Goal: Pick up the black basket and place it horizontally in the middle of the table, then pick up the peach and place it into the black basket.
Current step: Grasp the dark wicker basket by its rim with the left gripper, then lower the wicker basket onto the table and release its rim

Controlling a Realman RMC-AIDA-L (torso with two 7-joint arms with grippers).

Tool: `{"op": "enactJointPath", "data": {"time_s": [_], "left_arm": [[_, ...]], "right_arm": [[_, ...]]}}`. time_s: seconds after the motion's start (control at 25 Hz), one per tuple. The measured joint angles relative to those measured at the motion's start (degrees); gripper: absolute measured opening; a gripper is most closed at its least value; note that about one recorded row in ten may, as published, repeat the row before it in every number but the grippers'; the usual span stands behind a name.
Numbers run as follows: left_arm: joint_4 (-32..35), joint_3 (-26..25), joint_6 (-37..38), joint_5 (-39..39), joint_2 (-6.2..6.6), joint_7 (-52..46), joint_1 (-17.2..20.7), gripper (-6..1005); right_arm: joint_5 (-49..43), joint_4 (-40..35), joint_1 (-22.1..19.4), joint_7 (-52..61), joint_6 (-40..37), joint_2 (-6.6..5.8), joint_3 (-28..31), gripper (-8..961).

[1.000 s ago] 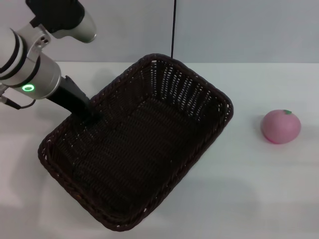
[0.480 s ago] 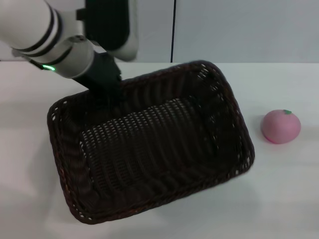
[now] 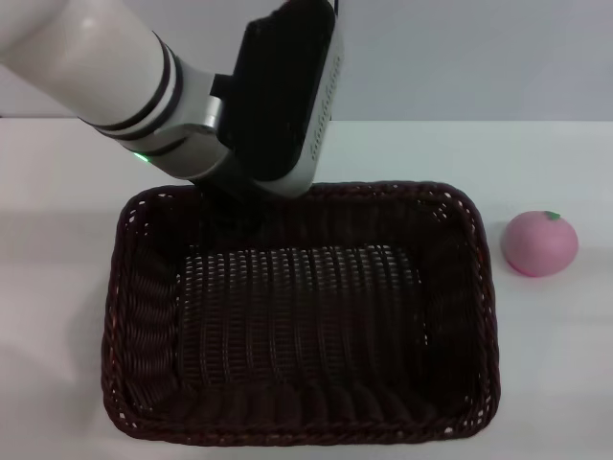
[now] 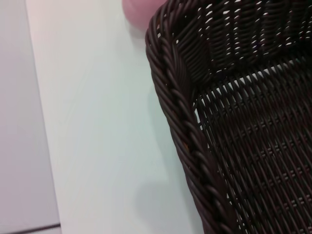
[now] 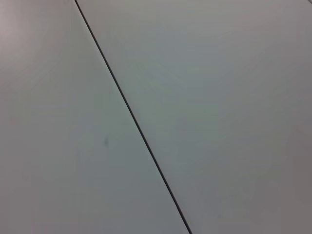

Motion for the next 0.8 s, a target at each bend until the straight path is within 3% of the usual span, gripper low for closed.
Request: {"op": "enactJointPath", "data": {"time_s": [0.2, 0.8], "left_arm": [[0.46, 0.73, -0.35, -0.75, 0.0, -0.09, 0.33, 222], [0.88, 1.18, -5.82, -1.73, 0.24, -5.32, 3.01, 351]], "right_arm": [[-0.18, 0.03, -0.05, 0.01, 0.56, 0.07, -0.06, 717], [-0.43, -0.08, -0.02, 0.01, 1.52, 0.03, -0.59, 717]]}}
